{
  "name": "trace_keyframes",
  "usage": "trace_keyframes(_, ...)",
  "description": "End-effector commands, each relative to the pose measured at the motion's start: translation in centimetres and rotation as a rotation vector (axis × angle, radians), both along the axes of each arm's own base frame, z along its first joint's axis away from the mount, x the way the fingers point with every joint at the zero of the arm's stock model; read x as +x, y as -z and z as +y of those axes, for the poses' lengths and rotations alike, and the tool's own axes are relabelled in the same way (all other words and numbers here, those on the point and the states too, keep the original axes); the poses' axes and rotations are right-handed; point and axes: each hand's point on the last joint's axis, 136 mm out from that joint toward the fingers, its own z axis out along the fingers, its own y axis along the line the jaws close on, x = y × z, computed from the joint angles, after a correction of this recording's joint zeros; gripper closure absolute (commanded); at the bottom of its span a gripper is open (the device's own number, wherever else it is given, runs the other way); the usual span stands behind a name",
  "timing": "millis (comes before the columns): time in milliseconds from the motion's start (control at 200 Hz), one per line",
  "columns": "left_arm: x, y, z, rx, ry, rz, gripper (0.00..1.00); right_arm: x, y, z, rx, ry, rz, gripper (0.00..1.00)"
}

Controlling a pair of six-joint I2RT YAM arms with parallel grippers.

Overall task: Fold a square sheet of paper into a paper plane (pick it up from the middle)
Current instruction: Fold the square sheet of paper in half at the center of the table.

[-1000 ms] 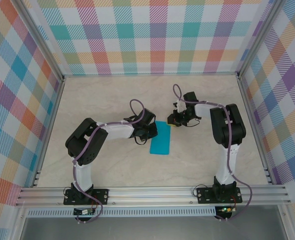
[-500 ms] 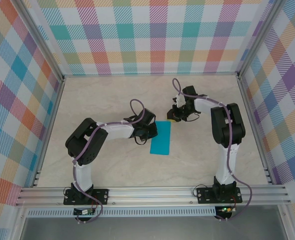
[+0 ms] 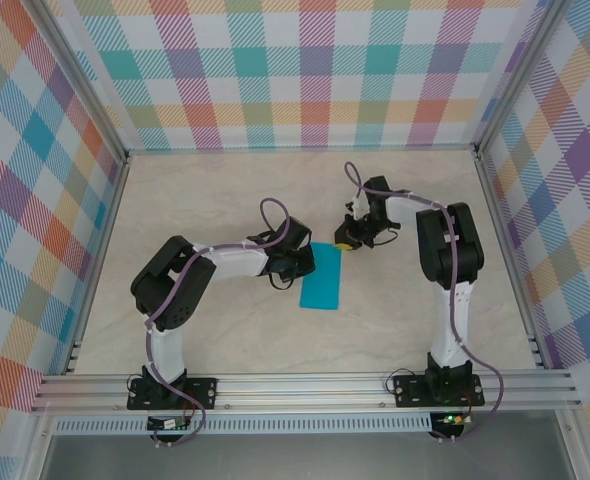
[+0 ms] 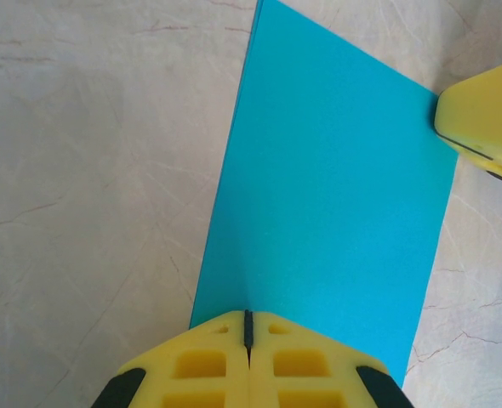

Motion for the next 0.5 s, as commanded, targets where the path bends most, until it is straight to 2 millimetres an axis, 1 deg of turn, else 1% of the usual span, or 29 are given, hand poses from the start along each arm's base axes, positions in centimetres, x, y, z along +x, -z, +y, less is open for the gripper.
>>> trace_keyframes(0, -3.2, 3.2, 2.2, 0.133, 0.022, 0.122, 1.00, -2.0, 3.0, -1.7, -0.115, 0.045, 0.172, 0.93)
trace_keyframes(80, -3.2, 3.2, 2.1, 0.130, 0.024, 0.124, 1.00, -1.5, 1.9, -1.8, -0.127, 0.052, 0.165, 0.91)
trace_keyframes(175, -3.2, 3.2, 2.1, 0.128, 0.023, 0.122, 1.00, -0.5, -0.8, -0.8, -0.072, 0.024, 0.133, 0.89)
trace_keyframes(245, -3.2, 3.2, 2.2, 0.133, 0.022, 0.123, 1.00, 0.3, -3.5, -0.4, -0.029, 0.007, 0.053, 0.88)
trace_keyframes(315, -3.3, 3.2, 2.2, 0.134, 0.020, 0.123, 1.00, 0.4, -6.2, -0.2, 0.004, -0.001, -0.027, 0.88)
trace_keyframes(355, -3.2, 3.1, 2.3, 0.131, 0.018, 0.121, 1.00, 0.0, -7.4, -0.1, 0.027, -0.002, -0.067, 0.88)
trace_keyframes(390, -3.3, 3.1, 2.3, 0.131, 0.017, 0.121, 1.00, -0.6, -8.1, -0.2, 0.042, 0.004, -0.088, 0.87)
trace_keyframes(440, -3.2, 3.0, 2.3, 0.131, 0.015, 0.118, 1.00, -1.8, -8.4, -0.3, 0.065, 0.028, -0.092, 0.88)
trace_keyframes(495, -3.2, 2.9, 2.2, 0.128, 0.016, 0.115, 1.00, -3.8, -8.5, -0.1, 0.107, 0.035, -0.103, 0.88)
